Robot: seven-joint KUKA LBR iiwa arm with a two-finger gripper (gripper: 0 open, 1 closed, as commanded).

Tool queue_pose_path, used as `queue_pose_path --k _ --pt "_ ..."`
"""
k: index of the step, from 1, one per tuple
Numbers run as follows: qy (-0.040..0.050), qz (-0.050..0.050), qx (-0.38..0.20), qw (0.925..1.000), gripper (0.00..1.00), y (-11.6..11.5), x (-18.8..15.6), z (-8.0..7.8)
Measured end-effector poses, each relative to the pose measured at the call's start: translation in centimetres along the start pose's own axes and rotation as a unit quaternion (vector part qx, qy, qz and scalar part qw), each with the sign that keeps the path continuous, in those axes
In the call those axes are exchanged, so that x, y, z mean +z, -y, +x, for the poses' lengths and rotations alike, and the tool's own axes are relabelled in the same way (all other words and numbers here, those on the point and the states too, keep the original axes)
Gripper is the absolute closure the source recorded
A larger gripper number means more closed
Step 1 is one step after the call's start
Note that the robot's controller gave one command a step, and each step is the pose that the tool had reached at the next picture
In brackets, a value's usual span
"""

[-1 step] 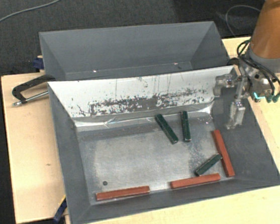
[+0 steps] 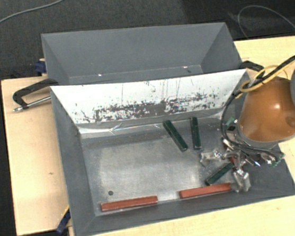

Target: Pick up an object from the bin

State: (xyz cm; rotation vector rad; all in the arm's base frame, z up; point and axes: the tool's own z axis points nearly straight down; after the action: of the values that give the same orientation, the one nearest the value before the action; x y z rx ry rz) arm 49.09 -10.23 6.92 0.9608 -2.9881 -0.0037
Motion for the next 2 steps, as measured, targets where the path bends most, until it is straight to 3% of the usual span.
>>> queue_pose_path --k 1,2 --pt "0.0035 0.004 -0.254 0.9671 0.00 0.4 -3.2 -0.5" --pt "0.0026 0.004 -0.332 0.9434 0.00 2.6 -3.1 -0.1"
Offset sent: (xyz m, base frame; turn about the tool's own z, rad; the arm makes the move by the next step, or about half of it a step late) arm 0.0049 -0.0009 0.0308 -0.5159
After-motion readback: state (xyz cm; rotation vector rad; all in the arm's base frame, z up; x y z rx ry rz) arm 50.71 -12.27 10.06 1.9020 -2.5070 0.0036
